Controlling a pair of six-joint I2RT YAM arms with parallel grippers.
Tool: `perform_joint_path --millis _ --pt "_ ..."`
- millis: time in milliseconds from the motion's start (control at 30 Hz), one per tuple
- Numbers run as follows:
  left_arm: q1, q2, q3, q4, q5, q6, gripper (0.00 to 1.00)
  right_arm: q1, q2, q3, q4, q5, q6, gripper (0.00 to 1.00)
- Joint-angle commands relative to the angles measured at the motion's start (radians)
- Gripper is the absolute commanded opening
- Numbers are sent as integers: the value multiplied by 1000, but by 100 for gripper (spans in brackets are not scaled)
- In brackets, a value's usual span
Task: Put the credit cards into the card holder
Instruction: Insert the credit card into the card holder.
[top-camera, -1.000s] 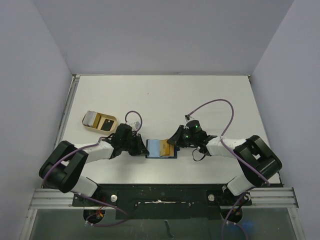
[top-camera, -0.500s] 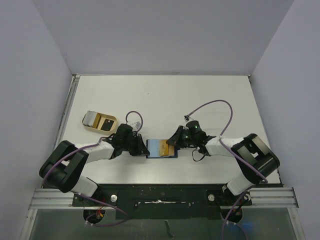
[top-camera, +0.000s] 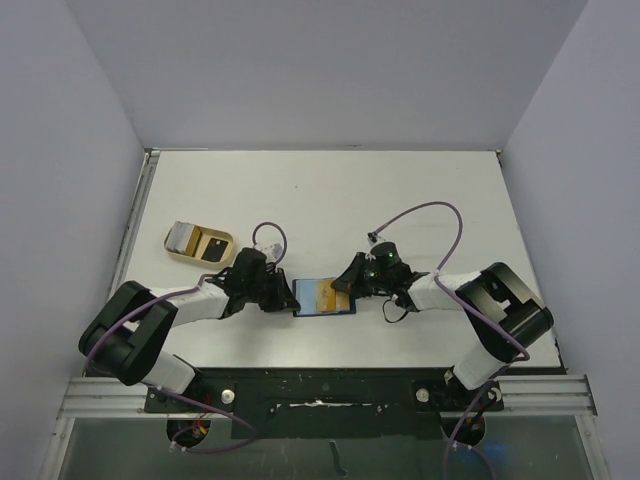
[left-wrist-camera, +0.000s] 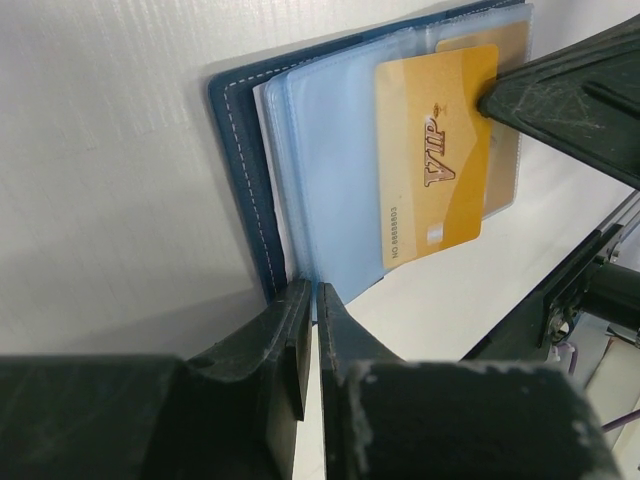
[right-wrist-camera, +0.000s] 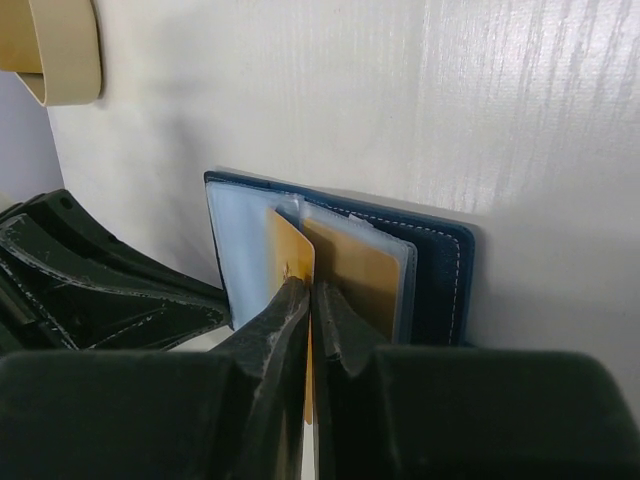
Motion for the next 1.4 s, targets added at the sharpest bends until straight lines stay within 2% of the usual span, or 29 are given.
perform_joint_path --millis 0,200,333,500,800,1367 --pt "-14 12 -8 22 -5 -1 8 0 12 5 36 -12 2 7" --pt "-15 14 -11 30 -4 -6 8 5 -21 22 -47 28 -17 23" --pt "-16 12 -13 34 -2 -7 9 6 -54 34 -135 63 -31 38" --pt "-15 15 -4 35 1 -5 9 17 -97 44 -192 91 -38 47" --pt "-17 35 -4 45 10 -1 9 57 -74 48 -190 95 -12 51" --pt "-18 33 2 42 13 2 12 88 -29 81 -169 81 -19 52"
